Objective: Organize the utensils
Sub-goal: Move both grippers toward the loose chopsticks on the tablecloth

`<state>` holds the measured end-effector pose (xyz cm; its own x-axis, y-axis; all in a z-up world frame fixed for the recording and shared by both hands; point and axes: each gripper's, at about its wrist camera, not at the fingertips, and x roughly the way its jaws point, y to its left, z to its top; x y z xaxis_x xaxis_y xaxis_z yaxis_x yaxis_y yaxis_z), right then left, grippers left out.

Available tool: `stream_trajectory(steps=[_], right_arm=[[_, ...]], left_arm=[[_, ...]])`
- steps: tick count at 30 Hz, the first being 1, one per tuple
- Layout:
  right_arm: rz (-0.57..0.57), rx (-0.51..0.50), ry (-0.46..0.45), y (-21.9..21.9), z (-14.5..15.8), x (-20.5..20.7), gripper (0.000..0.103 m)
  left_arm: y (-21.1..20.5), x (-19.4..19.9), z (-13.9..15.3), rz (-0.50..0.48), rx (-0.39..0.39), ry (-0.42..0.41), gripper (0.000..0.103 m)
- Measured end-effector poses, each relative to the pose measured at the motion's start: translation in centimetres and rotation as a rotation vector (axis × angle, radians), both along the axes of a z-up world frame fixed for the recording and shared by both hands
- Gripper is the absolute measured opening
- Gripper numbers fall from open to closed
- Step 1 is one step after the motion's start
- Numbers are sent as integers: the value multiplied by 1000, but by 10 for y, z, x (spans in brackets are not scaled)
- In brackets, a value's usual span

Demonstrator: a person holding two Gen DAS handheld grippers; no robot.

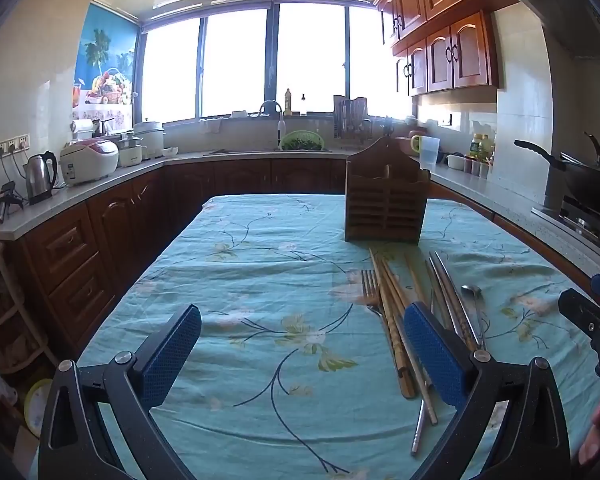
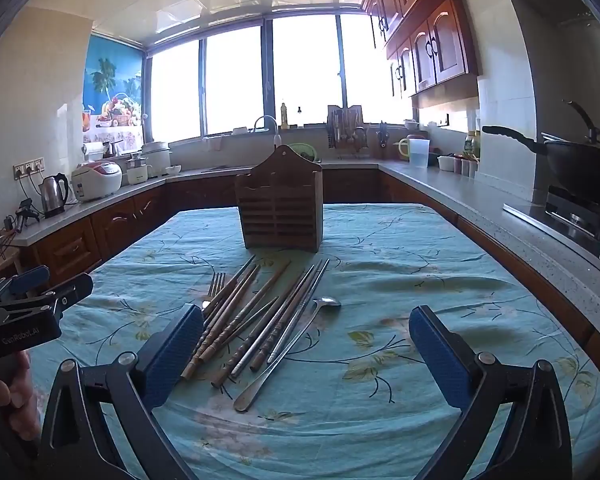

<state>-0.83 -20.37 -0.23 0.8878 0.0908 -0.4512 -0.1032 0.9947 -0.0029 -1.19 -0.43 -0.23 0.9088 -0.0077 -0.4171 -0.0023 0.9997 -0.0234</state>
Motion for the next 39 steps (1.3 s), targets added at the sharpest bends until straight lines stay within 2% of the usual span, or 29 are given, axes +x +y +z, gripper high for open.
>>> stream_trajectory(steps=[27,39], right_arm=[[6,8,1,-1,1,-1,103],[14,35,34,-3,-1,2,103]], left_arm=[[-2,-7,-4,5,-1,-2,102],[-1,0,-7,-6,-21,29,102]])
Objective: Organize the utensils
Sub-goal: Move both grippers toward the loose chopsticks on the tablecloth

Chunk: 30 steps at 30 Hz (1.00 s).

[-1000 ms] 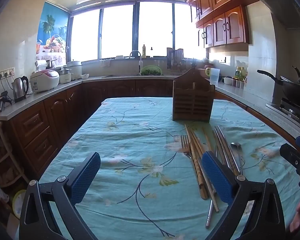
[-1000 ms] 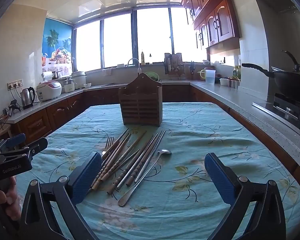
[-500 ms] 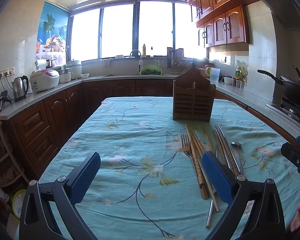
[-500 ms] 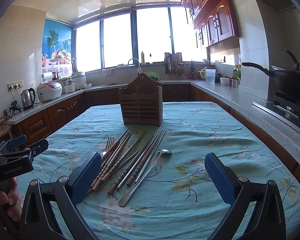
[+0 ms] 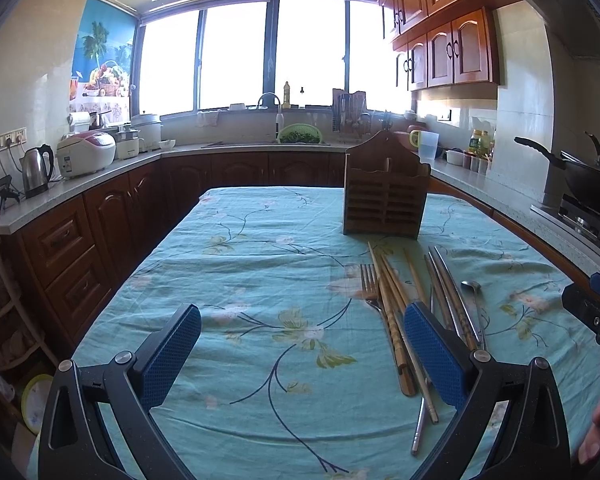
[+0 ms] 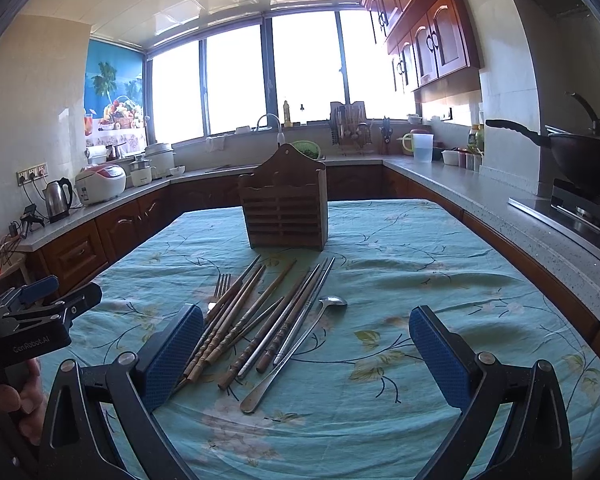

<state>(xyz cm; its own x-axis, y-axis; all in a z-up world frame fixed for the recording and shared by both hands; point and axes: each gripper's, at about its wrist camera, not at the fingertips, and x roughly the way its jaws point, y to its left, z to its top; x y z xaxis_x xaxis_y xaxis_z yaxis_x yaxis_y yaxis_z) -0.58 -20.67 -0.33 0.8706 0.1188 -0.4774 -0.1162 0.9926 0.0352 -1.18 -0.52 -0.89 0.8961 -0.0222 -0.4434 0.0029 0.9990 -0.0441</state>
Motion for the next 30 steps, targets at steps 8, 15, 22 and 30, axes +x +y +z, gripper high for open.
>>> stream_trajectory(steps=[8,15,22,30], right_arm=[[-3,18,38,-3,1,8,103],[-17,34,97,-13,3,30,102],[-39,114,191,-27,-1,69,94],[-35,149,303,-28,-13,125,64]], left_arm=[[5,16,2,-16,-25,48,102],[10,50,11,-49,-62,112,102],[8,102,22,-81,-74,195,99],[0,166,28,-119,-103,276,95]])
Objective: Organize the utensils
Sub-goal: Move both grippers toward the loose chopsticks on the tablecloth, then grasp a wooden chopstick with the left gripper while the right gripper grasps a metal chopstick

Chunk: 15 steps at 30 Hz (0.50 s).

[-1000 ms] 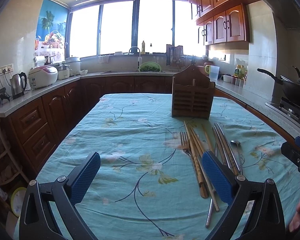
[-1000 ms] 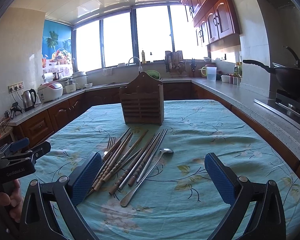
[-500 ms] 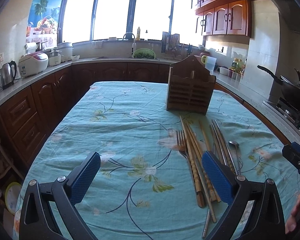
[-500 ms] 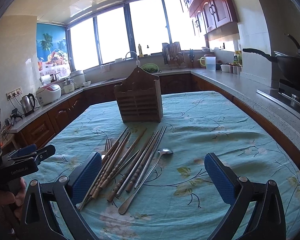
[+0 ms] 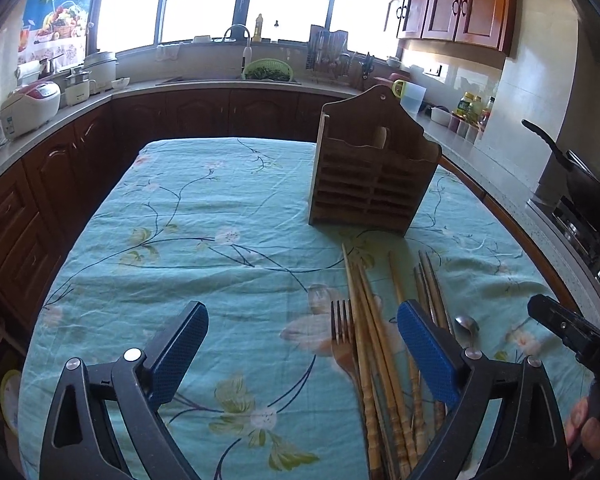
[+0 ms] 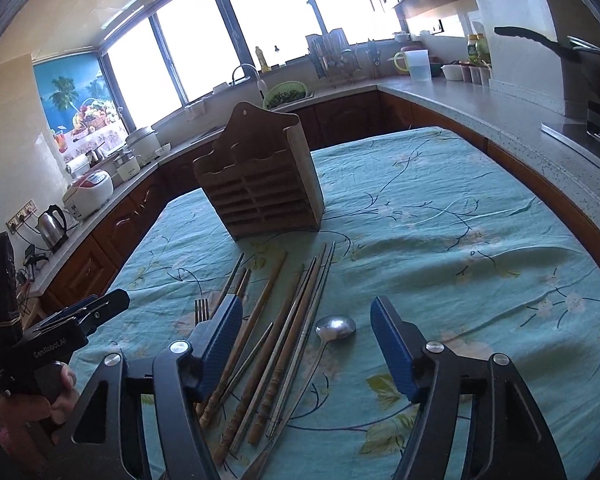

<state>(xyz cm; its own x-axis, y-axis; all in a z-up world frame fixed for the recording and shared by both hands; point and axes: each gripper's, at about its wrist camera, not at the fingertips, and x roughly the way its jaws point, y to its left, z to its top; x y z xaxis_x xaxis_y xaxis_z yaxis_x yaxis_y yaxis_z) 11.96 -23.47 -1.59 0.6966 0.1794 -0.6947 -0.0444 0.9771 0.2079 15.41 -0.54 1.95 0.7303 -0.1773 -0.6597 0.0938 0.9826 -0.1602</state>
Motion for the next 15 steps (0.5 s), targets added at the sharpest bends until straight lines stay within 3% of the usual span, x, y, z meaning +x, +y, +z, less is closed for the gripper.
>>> stream_trajectory(steps=[7,9,11,15], right_arm=[[0,-14,89,3,-17,49,47],[-3,-20,136,2,-26,65,32],[-12,-21,183,0,-36,80,26],[-19,-9,229,-1,-52,100,23]], left_arm=[[-15,59,-11,-56,29,106,82],[-19,75,-16,-73,34,137,77],[-27,91,-22,-87,46,155,74],[-41,119,-36,-109,69,182,66]])
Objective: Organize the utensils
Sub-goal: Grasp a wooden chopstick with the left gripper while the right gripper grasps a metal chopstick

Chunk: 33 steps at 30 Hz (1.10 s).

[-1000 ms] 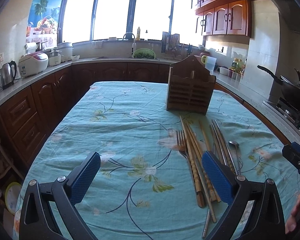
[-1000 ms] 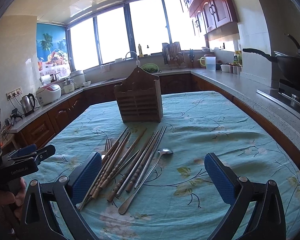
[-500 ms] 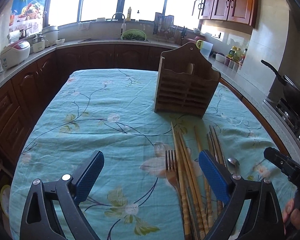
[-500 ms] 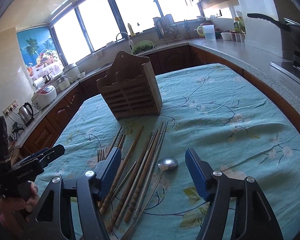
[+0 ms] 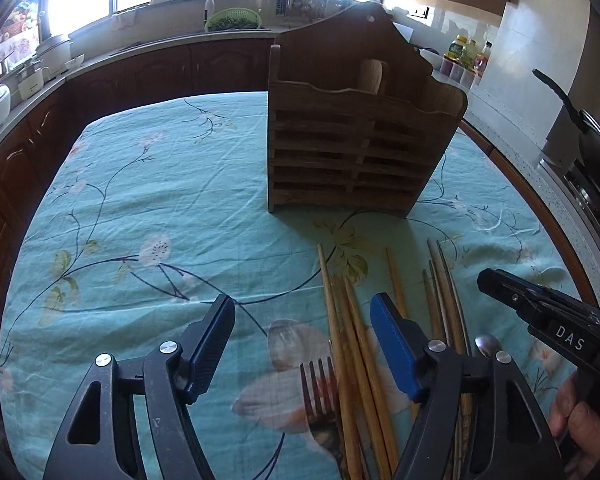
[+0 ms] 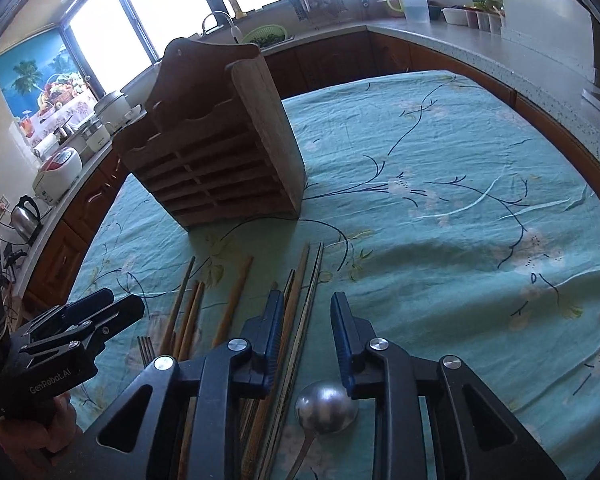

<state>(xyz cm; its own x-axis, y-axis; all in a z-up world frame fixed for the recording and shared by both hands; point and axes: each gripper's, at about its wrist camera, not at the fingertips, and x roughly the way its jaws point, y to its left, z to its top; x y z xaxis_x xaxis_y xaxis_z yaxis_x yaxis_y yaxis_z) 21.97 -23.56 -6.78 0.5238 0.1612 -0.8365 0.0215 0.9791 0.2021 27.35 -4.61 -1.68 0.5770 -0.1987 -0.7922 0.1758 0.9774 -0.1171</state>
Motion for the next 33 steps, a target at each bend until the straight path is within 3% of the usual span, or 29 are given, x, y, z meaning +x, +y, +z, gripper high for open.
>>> stream_trajectory(steps=[4,7,15,17,18,21,27,33], right_arm=[[-2,13,18,2,-9,14,19],[-4,8,30,3,-13,20,17],[24,-43,43,14,-18,35,12],[38,-75,38,19,-19,40,12],[43,-85,33,23,-19,42,12],[58,-120,27,28,-20,45,8],[16,28,31,6,-15,36,6],[12,114,-64,-2,27,10,5]], left_arm=[[-5,23,-18,-8,9,54,52],[-6,36,-29,-8,0,83,48],[-18,53,-40,-25,33,88,33],[-21,54,-40,-35,37,84,25],[-24,55,-42,-34,49,92,14],[-31,54,-43,-46,88,66,8],[-24,47,-35,-49,5,73,5],[-4,22,0,-40,-96,18,4]])
